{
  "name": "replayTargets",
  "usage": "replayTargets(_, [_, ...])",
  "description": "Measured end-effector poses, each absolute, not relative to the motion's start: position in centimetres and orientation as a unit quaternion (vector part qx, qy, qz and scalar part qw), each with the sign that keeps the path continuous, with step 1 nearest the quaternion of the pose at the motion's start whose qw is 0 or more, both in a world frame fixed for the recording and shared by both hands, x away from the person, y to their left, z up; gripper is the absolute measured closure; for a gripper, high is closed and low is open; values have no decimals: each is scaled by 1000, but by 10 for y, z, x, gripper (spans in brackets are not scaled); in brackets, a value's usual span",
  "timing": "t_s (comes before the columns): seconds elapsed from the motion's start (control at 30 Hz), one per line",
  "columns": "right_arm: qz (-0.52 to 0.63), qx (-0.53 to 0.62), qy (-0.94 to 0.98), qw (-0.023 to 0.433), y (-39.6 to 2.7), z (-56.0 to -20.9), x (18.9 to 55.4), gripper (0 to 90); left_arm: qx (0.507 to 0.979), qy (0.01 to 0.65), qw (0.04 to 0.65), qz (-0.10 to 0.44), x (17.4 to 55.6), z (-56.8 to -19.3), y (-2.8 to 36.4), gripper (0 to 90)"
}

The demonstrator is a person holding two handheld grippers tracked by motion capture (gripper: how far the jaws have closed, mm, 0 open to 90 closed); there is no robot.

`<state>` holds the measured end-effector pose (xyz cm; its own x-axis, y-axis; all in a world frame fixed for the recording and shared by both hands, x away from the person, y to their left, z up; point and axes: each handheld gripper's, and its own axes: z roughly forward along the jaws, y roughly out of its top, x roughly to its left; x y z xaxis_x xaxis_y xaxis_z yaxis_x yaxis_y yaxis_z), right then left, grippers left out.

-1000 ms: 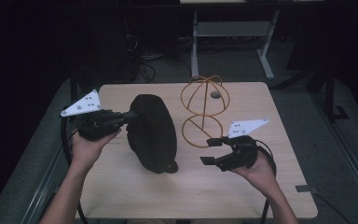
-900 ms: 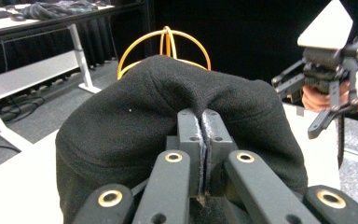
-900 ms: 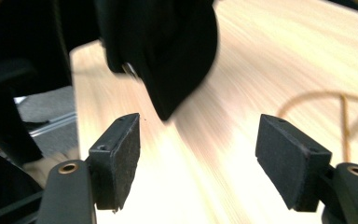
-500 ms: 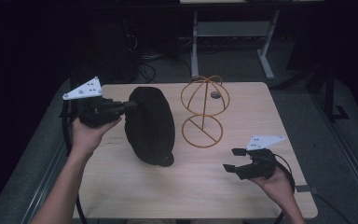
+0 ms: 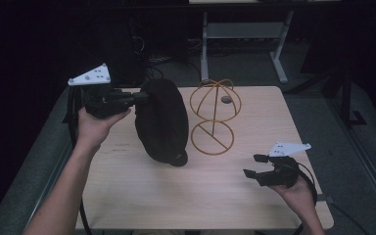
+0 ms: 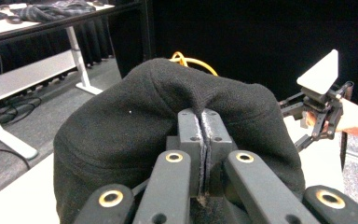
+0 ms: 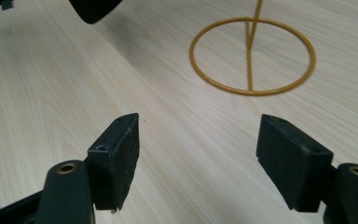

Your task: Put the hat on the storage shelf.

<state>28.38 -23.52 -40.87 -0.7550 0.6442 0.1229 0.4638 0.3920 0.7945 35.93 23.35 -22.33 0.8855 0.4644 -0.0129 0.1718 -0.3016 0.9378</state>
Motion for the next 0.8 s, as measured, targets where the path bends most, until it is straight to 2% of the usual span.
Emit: replayTargets(0.8, [443,372,806,125,-265,-418,282,290,796,175,566,127,399,-182,178,888])
